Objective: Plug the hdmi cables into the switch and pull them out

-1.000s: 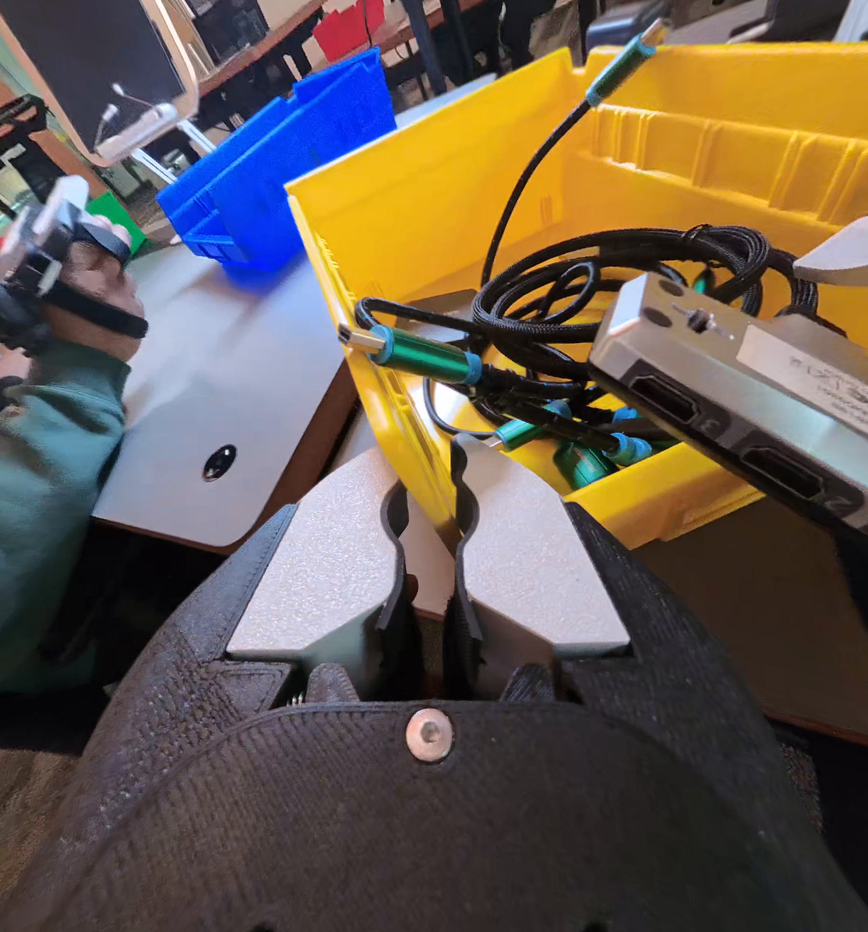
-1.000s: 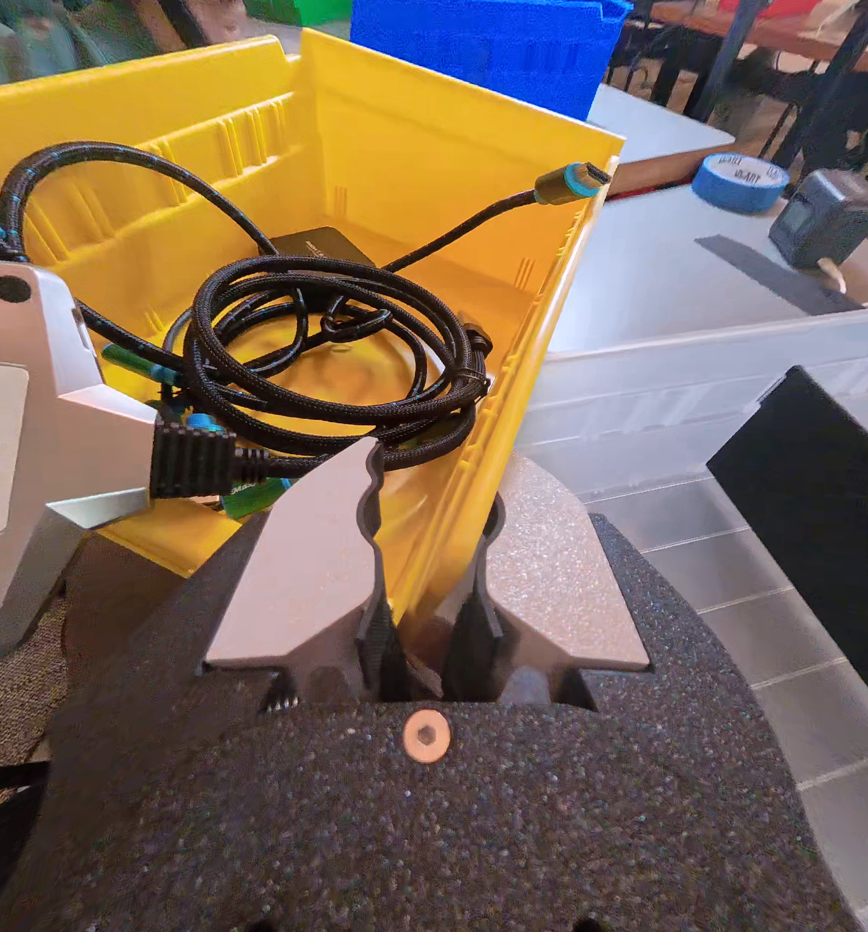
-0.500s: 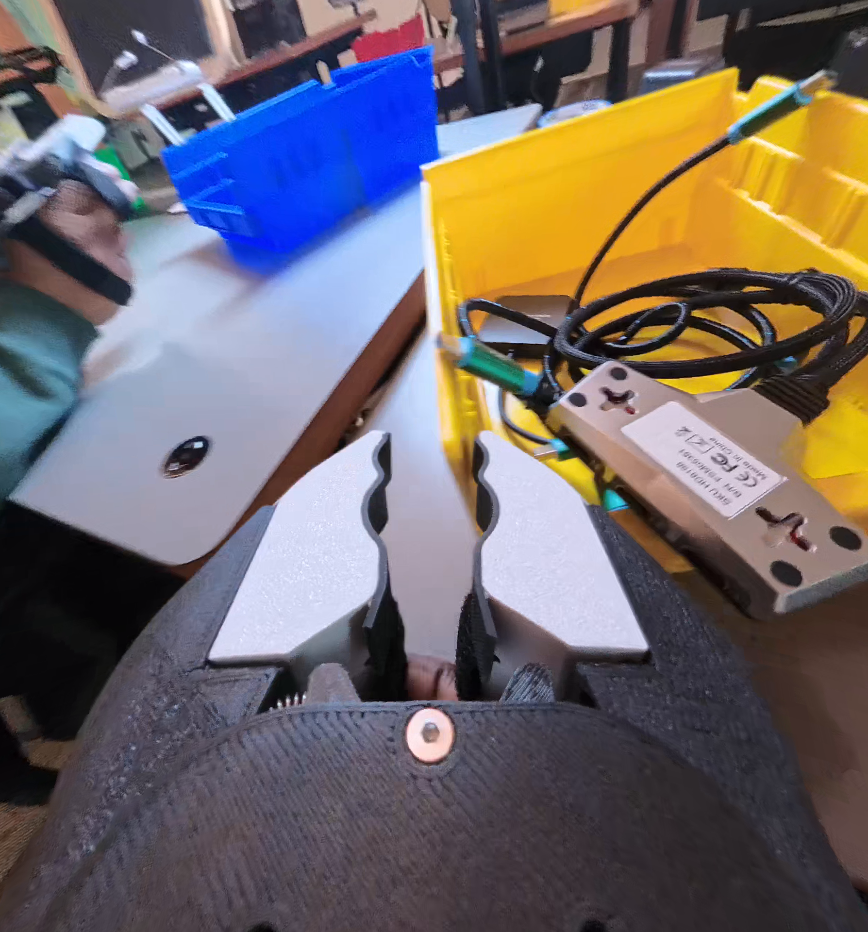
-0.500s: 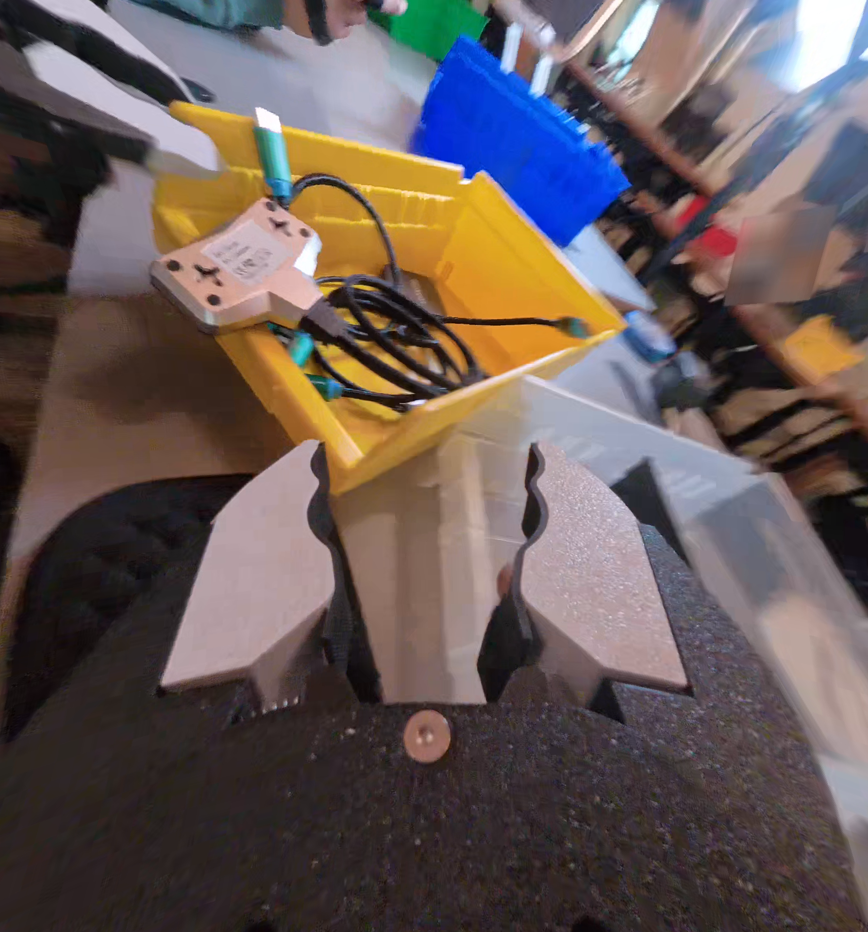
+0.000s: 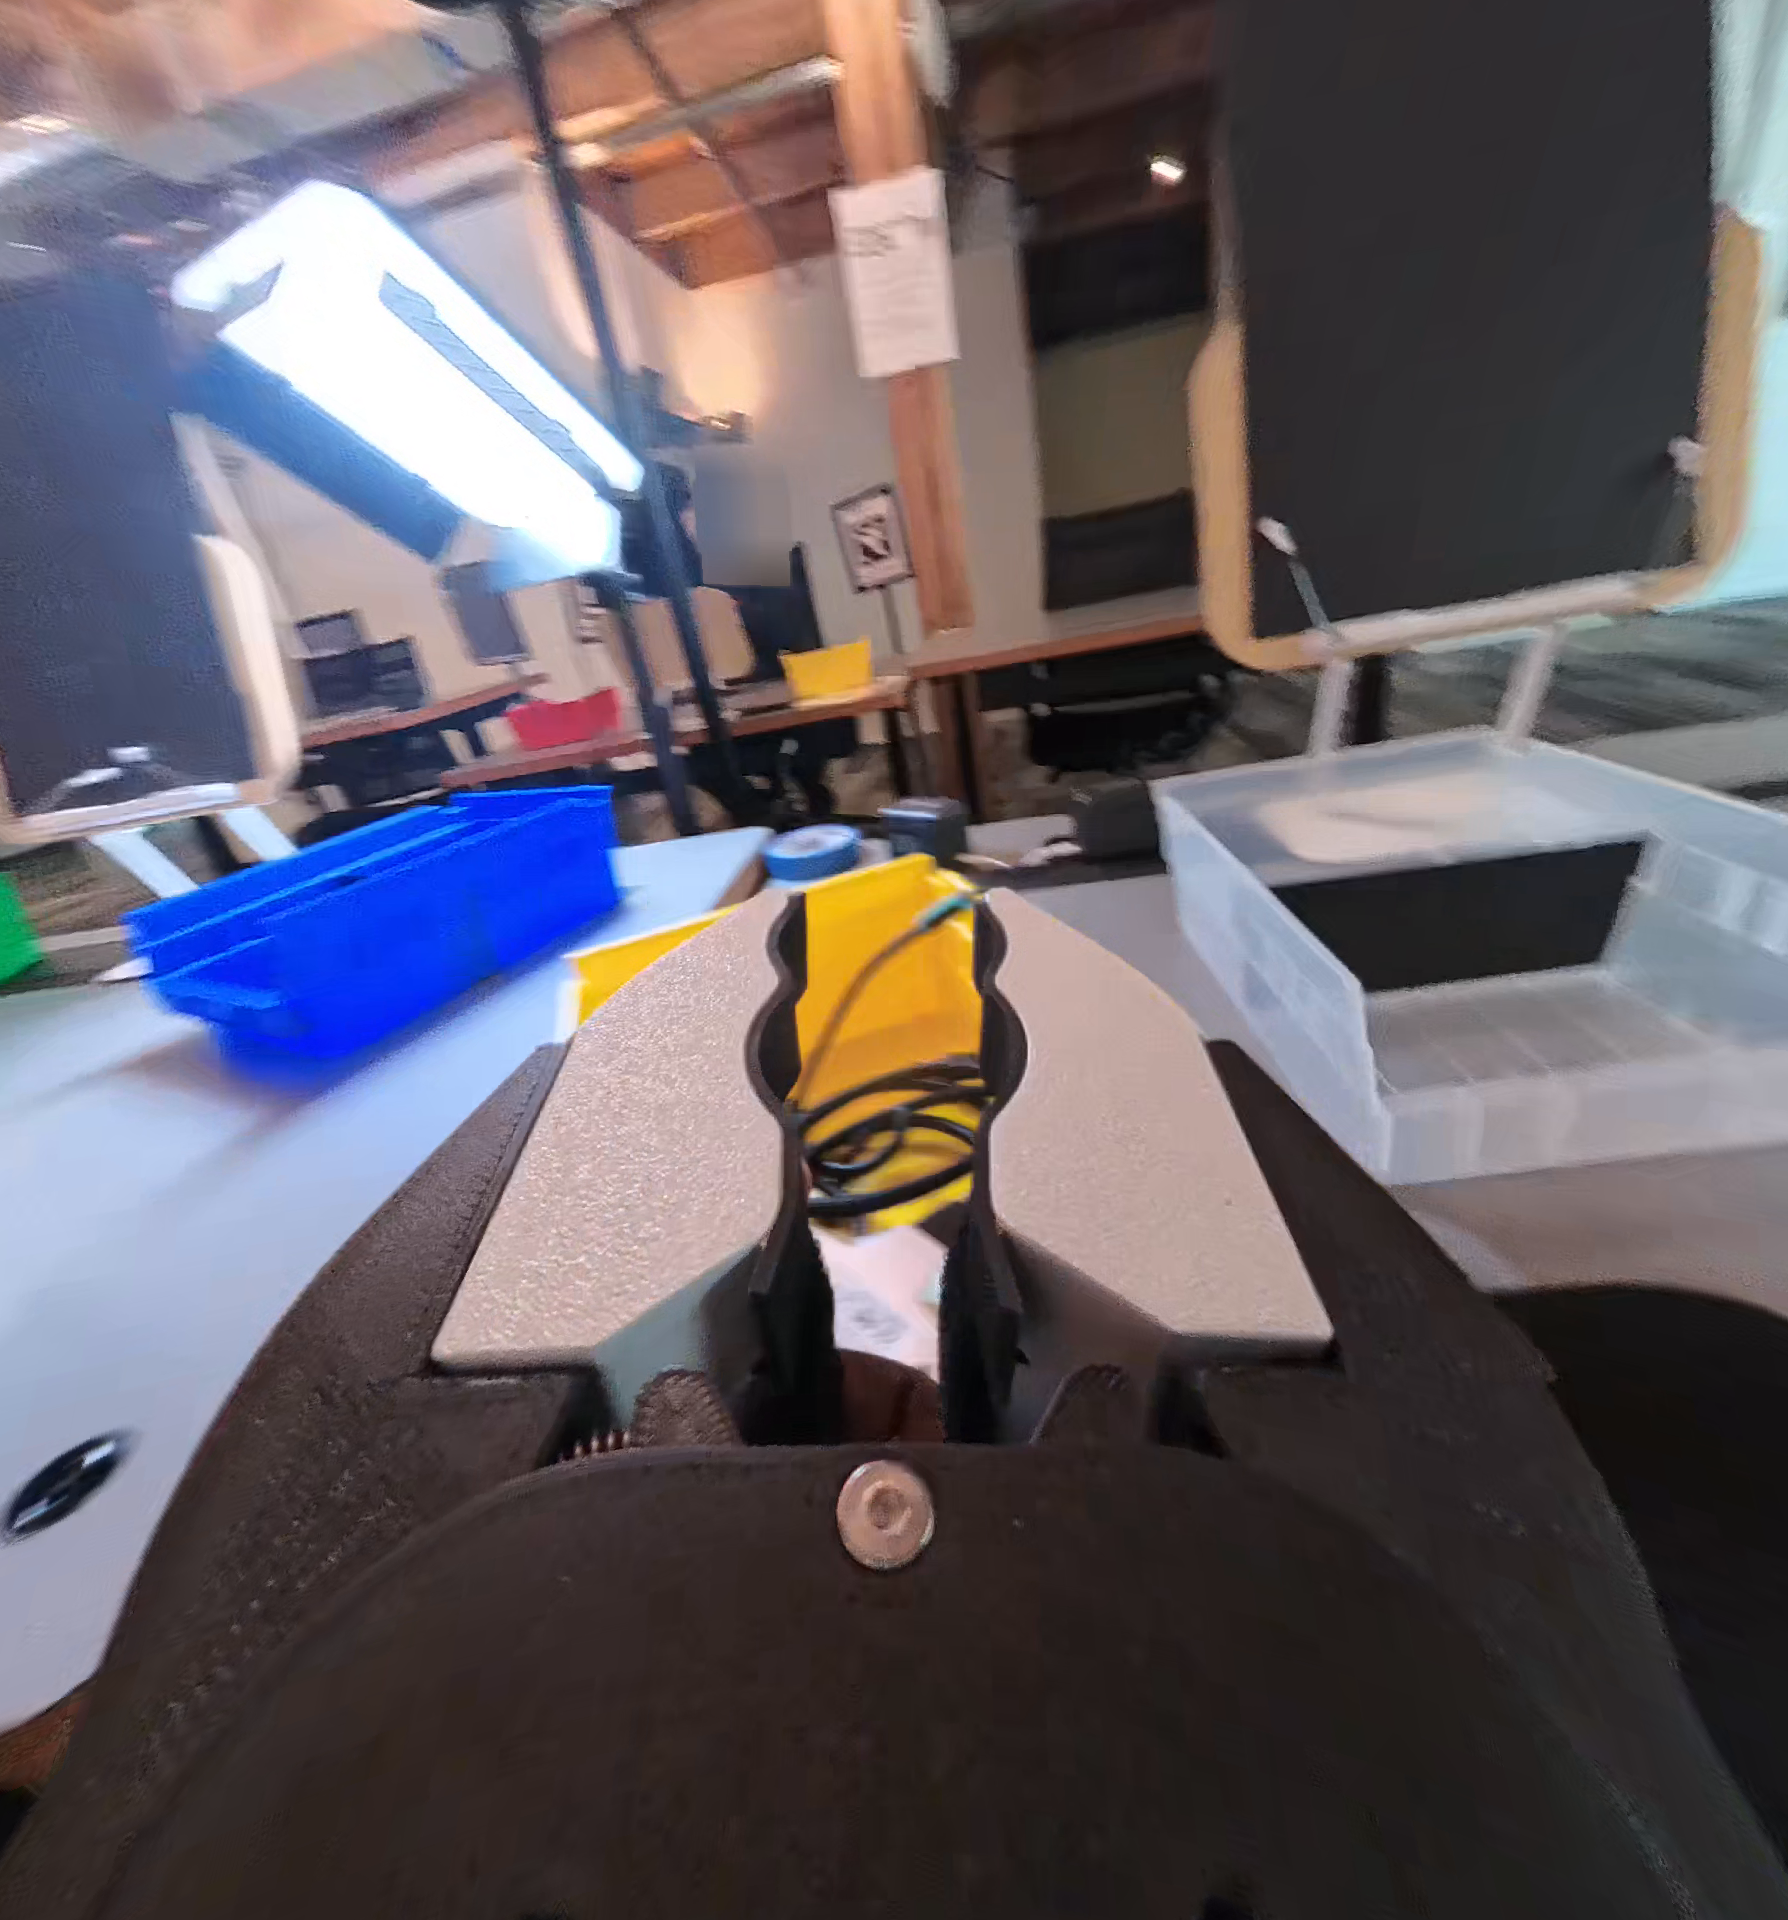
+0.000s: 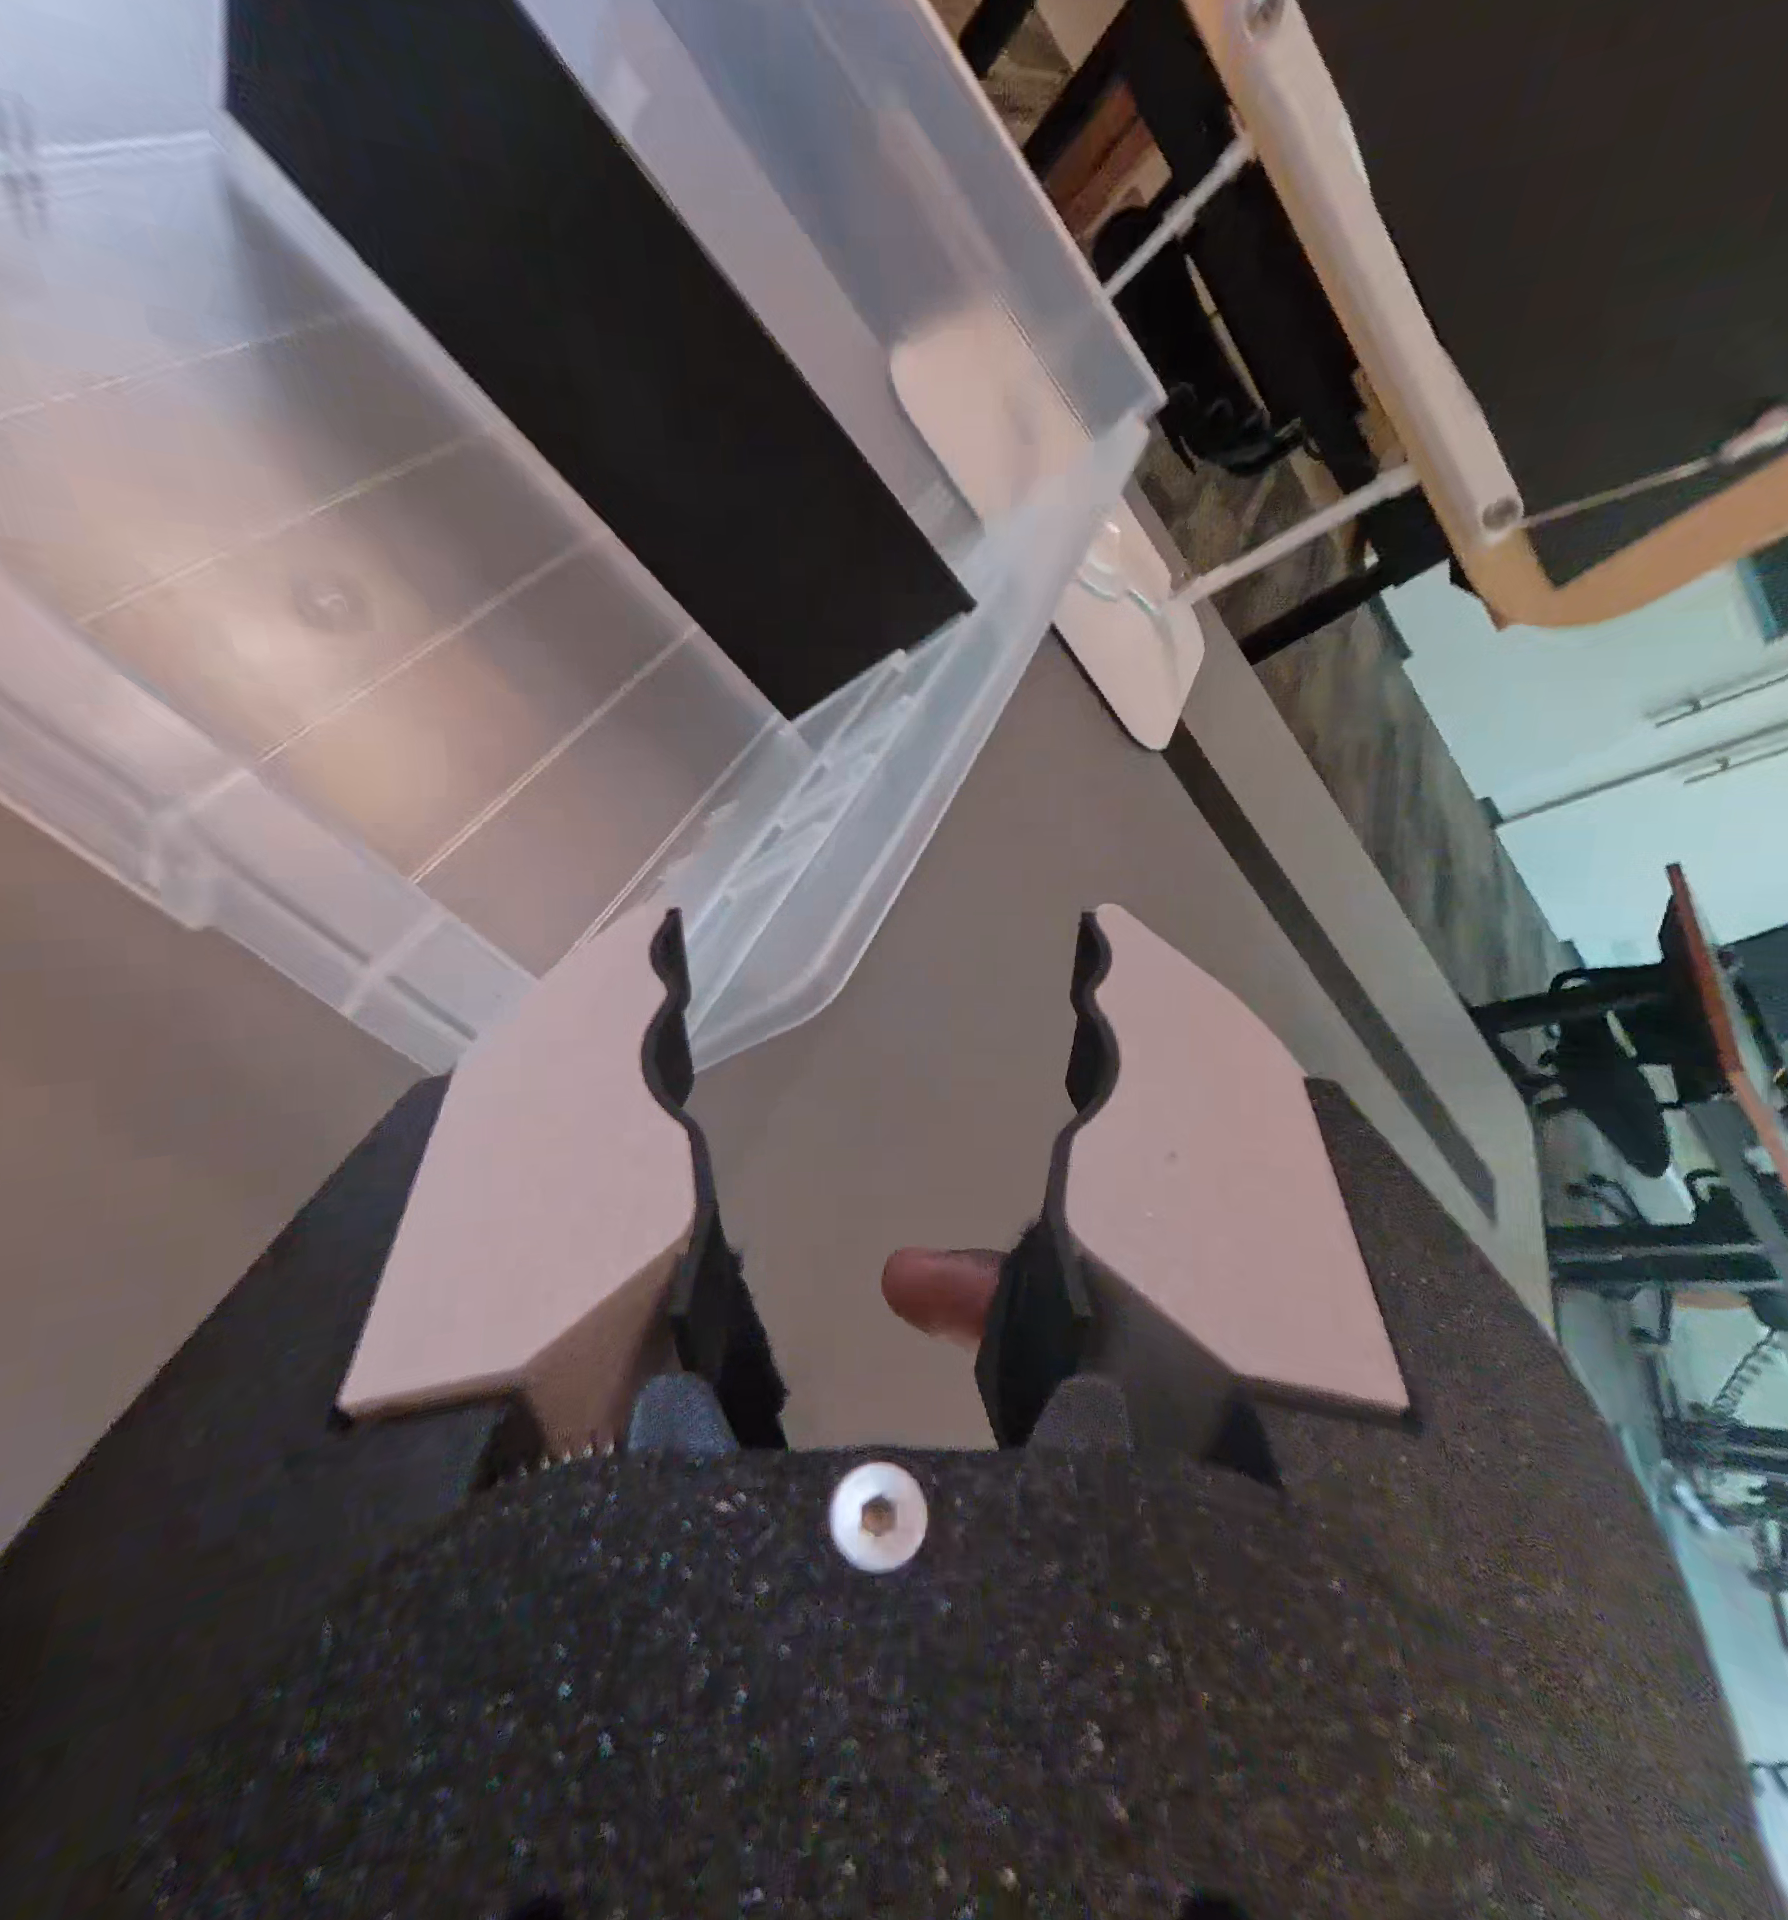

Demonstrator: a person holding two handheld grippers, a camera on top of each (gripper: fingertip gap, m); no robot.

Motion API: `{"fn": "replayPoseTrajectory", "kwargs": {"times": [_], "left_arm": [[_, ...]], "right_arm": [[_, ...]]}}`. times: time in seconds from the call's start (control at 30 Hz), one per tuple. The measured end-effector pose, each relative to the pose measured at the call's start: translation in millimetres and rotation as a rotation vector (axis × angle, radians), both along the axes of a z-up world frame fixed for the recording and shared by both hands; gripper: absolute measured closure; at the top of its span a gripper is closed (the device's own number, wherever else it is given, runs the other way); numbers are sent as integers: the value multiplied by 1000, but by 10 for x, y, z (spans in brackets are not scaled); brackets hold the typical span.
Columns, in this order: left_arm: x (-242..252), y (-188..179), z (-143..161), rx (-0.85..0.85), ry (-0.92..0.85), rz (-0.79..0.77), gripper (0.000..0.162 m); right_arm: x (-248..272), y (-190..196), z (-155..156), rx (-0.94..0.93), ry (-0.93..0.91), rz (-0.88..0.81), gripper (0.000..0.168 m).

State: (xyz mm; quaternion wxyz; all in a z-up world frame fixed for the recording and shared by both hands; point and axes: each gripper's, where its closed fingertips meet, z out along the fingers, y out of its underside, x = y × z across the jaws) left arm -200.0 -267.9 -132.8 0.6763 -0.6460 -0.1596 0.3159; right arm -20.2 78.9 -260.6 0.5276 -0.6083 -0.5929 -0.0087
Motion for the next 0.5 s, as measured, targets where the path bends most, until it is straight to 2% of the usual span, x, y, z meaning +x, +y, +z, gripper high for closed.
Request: {"fn": "replayPoseTrajectory", "kwargs": {"times": [0.03, 0.07, 0.13, 0.27, 0.4, 0.43, 0.47, 0.5], "left_arm": [[74, 173, -94, -37, -9, -42, 130], [126, 340, -205, -73, -25, -70, 128], [181, 647, -472, -156, -66, -97, 123], [212, 1088, -953, -293, -152, -64, 109], [54, 1221, -1260, -426, -100, 62, 107], [59, 1270, -1324, -436, -107, 43, 110], [23, 1287, -1359, -429, -113, 55, 120], [-50, 1262, -1355, -430, -95, 96, 137]], "right_arm": [[77, 98, -16, -33, 26, -25, 97], [137, 163, -60, -87, 40, -34, 107], [199, 204, -193, -229, 46, 10, 149], [560, 515, -216, -349, 80, -82, 154], [1184, 875, -224, -373, 107, -238, 150], [1367, 954, -226, -377, 116, -272, 150], [1560, 1030, -227, -378, 123, -303, 150], [1760, 1103, -228, -378, 130, -334, 149]]}}
